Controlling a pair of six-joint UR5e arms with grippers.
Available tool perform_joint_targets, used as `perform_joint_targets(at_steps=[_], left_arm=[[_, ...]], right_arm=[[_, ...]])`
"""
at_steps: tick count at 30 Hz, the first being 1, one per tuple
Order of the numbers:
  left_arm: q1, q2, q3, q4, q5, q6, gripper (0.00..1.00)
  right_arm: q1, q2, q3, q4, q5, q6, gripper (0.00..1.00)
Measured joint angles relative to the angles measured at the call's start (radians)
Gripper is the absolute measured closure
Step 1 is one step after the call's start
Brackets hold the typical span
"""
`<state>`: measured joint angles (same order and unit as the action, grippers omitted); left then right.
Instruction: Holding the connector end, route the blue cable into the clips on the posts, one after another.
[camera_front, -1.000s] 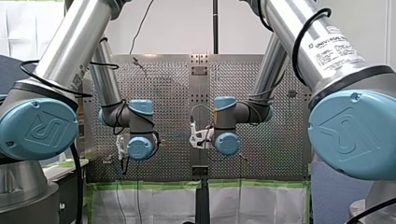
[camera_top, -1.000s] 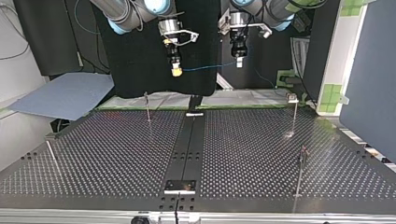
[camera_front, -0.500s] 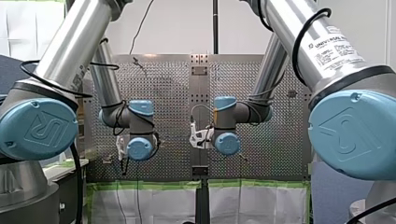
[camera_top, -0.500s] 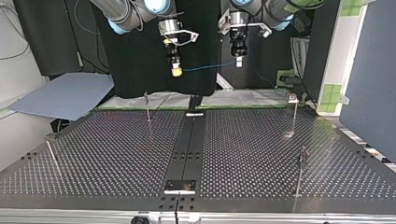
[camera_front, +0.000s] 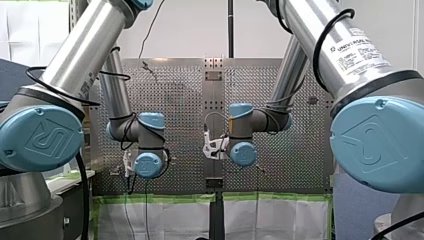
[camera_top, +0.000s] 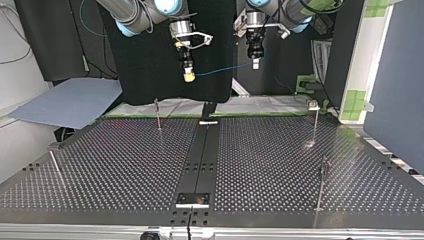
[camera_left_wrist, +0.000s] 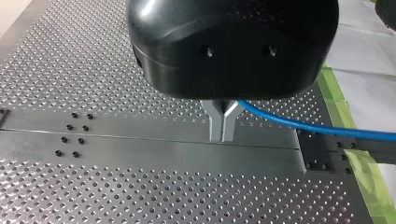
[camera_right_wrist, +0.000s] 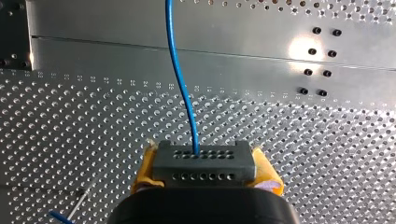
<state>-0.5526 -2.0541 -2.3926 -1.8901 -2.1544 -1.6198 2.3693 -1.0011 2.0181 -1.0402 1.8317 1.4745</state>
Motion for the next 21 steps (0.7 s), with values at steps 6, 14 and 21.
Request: perform_joint_targets(at_steps=[6,14,21], left_arm=[[0.0,0.0,0.0,0.0,0.0,0.0,1.0],[0.0,0.0,0.0,0.0,0.0,0.0,1.0],[0.0,0.0,0.0,0.0,0.0,0.0,1.0]], right_arm=[[0.0,0.0,0.0,0.0,0.0,0.0,1.0],[0.02,0.035,-0.011,0.035,0.026,-0.019,1.0],[0.024,0.104,-0.012,0.064,0.033,-0.023,1.0]])
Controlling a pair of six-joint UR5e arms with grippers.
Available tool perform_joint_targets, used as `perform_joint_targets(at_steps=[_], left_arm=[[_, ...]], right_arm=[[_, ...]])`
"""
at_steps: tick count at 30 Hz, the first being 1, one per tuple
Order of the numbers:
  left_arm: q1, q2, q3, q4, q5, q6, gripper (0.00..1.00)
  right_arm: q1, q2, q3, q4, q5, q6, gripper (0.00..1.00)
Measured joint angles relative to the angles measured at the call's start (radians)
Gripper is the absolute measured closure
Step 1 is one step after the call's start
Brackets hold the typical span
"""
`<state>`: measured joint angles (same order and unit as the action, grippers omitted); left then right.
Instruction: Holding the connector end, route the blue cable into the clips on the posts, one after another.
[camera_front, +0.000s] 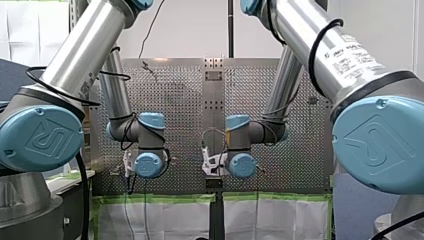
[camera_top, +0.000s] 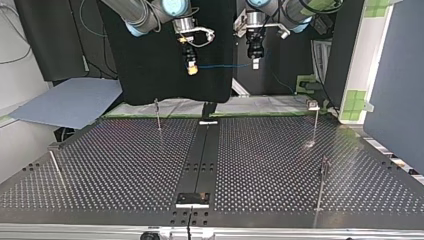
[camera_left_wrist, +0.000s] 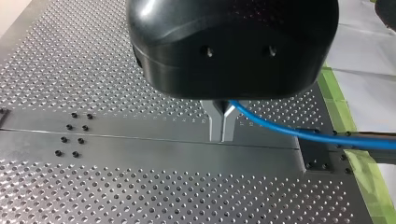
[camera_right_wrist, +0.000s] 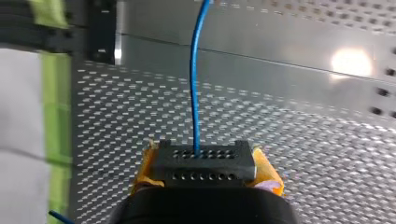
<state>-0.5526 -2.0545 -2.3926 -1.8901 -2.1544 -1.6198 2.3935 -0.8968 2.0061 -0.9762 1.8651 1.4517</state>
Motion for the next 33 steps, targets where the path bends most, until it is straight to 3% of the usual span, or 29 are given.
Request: perform_joint_targets(at_steps=[7,14,17,22,28,33], left_arm=[[0.0,0.0,0.0,0.0,0.0,0.0,1.0],[0.005,0.015,0.001,-0.015,0.012,0.016,1.0],[0.005,0.041,0.001,-0.041,0.016,0.034,1.0],[0.012,0.09,0.002,-0.091,0.02,0.027,1.0],[0.026,0.158,0.002,-0.158,0.028,-0.027,1.0],[0.037,0.212,0.002,-0.212,0.027,-0.038,1.0]], right_arm=[[0.0,0.043,0.0,0.002,0.0,0.0,1.0],[0.001,0.045,0.001,0.001,0.001,-0.001,1.0],[0.011,0.033,0.006,-0.004,0.014,-0.007,1.0],[0.023,-0.009,0.01,0.012,0.039,0.022,1.0],[0.019,-0.062,-0.003,0.032,0.003,0.056,1.0],[0.019,-0.113,-0.03,0.069,-0.047,0.061,1.0]])
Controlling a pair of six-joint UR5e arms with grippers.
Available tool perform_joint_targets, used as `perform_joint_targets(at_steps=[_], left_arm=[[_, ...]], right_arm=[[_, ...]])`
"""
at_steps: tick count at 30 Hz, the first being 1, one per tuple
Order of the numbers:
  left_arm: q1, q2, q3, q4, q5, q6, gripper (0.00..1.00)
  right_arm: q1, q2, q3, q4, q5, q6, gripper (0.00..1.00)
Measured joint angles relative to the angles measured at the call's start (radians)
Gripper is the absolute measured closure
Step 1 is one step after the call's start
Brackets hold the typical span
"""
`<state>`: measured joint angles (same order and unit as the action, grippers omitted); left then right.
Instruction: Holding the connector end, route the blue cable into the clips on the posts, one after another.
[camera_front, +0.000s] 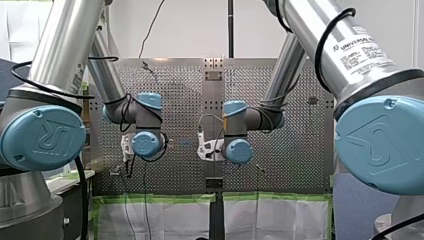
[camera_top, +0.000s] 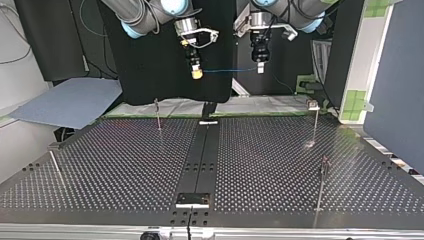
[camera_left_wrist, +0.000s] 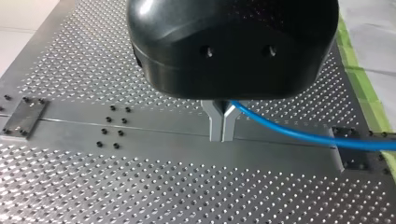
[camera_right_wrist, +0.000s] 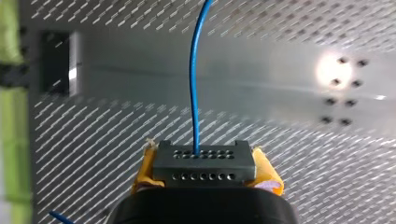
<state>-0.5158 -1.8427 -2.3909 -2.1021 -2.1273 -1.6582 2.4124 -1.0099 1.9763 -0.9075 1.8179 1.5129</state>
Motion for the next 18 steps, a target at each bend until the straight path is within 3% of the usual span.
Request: perform_joint_targets(at_steps=[11,18], left_arm=[[0.038,0.112,0.001,-0.112,-0.002,-0.01,1.0],[0.063,0.184,0.007,-0.156,-0.003,-0.036,1.0]], right_arm=[[0.006,-0.111,-0.071,0.061,-0.048,0.003,1.0],[0.006,-0.185,-0.1,0.101,-0.092,0.022,1.0]])
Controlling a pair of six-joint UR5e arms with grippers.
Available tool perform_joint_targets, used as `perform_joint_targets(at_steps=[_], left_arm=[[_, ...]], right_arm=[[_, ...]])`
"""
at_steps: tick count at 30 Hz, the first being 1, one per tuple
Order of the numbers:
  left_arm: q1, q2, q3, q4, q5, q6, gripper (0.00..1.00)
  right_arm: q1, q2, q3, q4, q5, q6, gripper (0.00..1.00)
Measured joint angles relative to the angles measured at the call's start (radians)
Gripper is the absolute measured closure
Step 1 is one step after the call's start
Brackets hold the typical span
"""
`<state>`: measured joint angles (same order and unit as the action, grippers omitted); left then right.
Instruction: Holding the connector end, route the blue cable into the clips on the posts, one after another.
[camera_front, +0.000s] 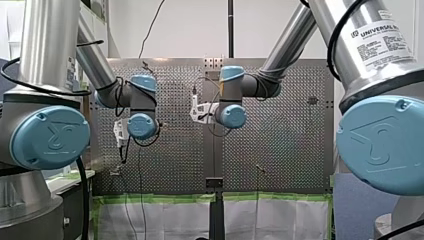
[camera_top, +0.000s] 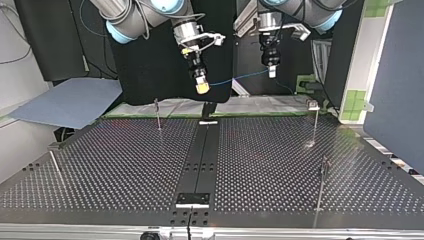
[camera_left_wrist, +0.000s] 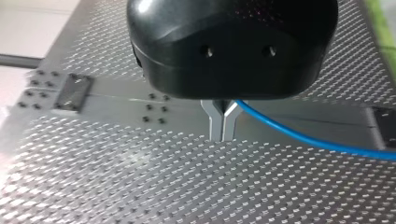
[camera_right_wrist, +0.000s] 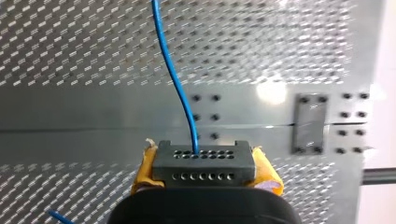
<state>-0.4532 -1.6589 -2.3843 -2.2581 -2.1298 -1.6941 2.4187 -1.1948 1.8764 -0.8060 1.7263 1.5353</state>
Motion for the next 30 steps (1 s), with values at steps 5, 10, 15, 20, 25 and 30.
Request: perform_joint_targets(at_steps=[5,10,15,20,25,30], left_arm=[[0.019,0.057,0.04,-0.045,0.001,-0.026,1.0],[0.035,0.11,0.073,-0.088,0.001,-0.055,1.0],[0.053,0.151,0.098,-0.132,0.003,-0.075,1.0],[0.071,0.182,0.111,-0.158,0.003,-0.08,1.0],[0.09,0.209,0.135,-0.194,0.004,-0.079,1.0],[0.111,0.23,0.179,-0.239,0.013,-0.081,1.0]], right_arm=[[0.001,-0.02,-0.033,0.046,-0.028,0.003,1.0],[0.002,-0.022,-0.077,0.096,-0.042,0.002,1.0],[0.003,-0.023,-0.117,0.148,-0.045,0.004,1.0],[0.003,-0.023,-0.157,0.196,-0.05,0.0,1.0],[0.007,-0.023,-0.198,0.237,-0.054,-0.01,1.0],[0.011,-0.023,-0.243,0.278,-0.062,-0.008,1.0]])
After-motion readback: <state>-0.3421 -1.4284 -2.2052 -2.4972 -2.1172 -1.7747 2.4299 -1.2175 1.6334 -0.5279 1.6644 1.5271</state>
